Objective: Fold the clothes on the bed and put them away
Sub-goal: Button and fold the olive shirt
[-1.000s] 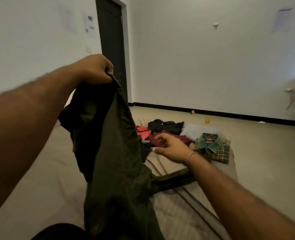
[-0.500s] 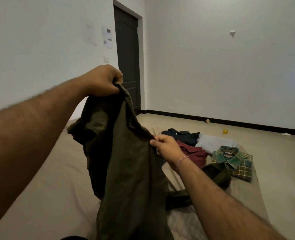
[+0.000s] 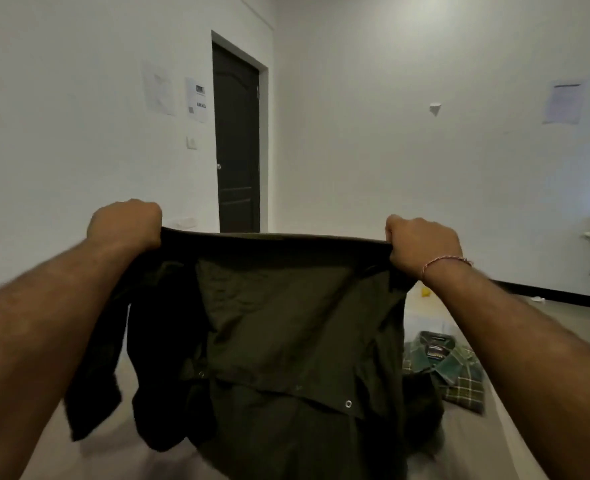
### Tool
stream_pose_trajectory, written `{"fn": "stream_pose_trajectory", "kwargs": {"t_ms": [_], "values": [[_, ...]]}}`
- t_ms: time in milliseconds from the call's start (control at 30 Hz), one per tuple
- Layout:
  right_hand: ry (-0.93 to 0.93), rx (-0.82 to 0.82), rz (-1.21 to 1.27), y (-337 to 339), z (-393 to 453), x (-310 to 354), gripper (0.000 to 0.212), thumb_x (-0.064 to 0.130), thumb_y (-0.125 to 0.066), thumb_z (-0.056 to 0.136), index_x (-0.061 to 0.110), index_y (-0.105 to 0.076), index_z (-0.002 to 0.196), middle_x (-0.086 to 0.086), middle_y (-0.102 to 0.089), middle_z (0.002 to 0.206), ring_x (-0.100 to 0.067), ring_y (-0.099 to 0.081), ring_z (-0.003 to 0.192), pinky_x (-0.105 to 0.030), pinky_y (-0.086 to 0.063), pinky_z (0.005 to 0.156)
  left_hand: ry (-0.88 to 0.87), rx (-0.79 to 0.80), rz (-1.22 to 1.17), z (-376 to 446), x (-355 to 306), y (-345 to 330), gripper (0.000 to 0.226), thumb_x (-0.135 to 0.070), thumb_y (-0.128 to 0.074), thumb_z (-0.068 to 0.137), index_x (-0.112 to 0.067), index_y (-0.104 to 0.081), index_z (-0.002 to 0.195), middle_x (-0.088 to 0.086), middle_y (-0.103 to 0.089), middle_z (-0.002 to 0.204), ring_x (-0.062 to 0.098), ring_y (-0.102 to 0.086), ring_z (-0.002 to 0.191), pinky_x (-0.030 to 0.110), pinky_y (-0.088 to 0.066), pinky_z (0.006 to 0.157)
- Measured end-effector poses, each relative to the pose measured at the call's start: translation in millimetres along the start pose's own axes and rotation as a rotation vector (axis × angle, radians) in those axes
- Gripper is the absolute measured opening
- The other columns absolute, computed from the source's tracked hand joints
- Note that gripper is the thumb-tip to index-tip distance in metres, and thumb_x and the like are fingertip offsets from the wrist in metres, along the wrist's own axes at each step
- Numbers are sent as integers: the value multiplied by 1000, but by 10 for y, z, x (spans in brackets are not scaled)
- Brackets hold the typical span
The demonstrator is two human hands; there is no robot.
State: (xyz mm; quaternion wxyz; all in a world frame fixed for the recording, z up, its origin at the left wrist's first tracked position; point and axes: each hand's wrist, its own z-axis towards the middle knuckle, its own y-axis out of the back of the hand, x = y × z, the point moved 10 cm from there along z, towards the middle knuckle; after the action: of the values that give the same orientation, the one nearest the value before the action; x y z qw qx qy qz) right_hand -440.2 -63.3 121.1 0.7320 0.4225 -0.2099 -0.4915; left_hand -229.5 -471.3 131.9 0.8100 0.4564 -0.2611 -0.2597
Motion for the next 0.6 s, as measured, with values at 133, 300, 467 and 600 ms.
{"fn": "stream_pose_trajectory", "kwargs": {"t_ms": [133,300,467,600], "values": [[-150,151,6,-442,56,-349,11,25,-47,95,18,-55,98,-11,-65,100,-35,-65,91,-37,-47,75,70,100,2,118,-103,-405,24,-30,-56,91,-16,-64,110,4,-60,99,25,-60,94,38,-52,85],[-751,571,1131,-1424,-239,-480,31,15,-32,101,-2,-57,100,-17,-69,70,-21,-62,49,-24,-42,51,272,471,-583,238,-405,-1042,39,-28,-43,96,-8,-66,119,16,-71,111,31,-67,91,34,-54,74],[-814,136,1883,-1142,499,-447,36,8,-30,103,6,-60,124,-24,-68,118,-39,-67,108,-55,-62,76,352,450,-1906,780,-1259,-309,29,-17,-43,108,-1,-65,120,27,-70,114,45,-70,101,51,-65,62],[-561,-488,2210,5,1264,-804,31,12,-51,99,17,-72,120,-12,-70,123,-30,-64,116,-55,-61,85,-12,-46,-2562,1499,-1347,1257,62,-48,-65,96,-5,-57,140,32,-63,129,56,-65,112,67,-58,82]]}}
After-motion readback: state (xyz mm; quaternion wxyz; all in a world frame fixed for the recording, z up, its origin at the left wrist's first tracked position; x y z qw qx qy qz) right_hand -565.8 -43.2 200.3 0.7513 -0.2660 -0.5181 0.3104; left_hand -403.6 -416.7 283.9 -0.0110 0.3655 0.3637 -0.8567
